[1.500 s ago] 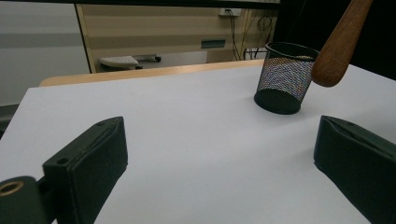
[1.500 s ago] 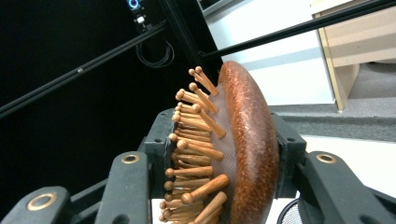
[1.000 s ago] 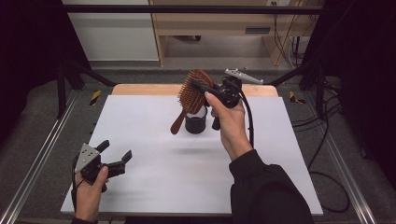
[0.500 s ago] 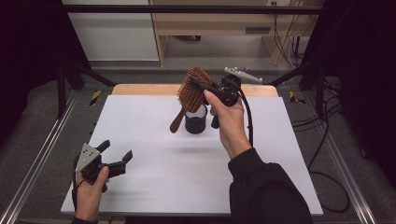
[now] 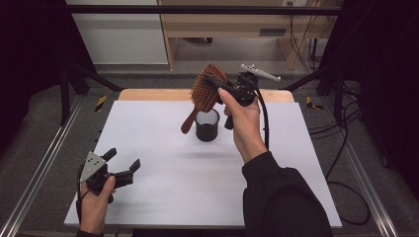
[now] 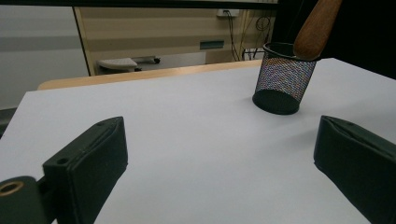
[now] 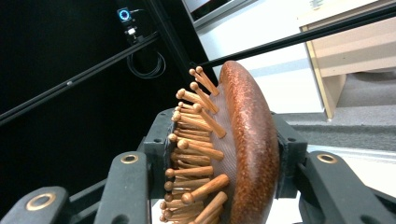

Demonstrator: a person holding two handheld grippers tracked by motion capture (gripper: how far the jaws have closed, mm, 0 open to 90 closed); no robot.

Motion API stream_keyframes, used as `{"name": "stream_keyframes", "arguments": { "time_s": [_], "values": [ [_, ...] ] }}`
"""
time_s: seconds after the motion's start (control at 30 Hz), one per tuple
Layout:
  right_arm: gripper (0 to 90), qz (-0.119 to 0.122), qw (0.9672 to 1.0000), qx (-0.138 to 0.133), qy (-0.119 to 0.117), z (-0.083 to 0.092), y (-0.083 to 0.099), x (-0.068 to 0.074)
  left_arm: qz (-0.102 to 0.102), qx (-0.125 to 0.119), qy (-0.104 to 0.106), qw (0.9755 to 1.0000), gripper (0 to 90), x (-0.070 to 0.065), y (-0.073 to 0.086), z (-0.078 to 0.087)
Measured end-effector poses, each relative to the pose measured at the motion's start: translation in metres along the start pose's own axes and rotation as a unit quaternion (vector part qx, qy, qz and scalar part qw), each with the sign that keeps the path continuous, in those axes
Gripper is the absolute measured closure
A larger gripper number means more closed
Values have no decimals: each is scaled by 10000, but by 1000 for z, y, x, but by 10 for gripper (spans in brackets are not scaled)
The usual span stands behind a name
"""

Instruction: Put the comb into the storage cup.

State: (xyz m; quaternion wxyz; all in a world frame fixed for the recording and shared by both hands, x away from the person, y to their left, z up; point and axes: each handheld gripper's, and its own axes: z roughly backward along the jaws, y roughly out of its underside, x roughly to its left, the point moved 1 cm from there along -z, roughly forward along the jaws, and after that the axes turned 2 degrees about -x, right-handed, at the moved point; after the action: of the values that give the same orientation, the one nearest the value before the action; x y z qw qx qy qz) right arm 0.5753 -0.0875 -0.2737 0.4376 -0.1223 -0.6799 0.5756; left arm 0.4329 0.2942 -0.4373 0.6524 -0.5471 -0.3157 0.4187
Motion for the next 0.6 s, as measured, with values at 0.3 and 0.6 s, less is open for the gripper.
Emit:
{"name": "stream_keyframes", "arguments": {
  "time_s": [0.3,0.6],
  "values": [
    [521,48,10000,11,82,-3,-5,-7,24,-6,-11,10000,27,1,0,-1],
    [520,104,9998,-15,148,-4,-10,-10,10,18,10,10000,24,0,1,-1]
  ]
}}
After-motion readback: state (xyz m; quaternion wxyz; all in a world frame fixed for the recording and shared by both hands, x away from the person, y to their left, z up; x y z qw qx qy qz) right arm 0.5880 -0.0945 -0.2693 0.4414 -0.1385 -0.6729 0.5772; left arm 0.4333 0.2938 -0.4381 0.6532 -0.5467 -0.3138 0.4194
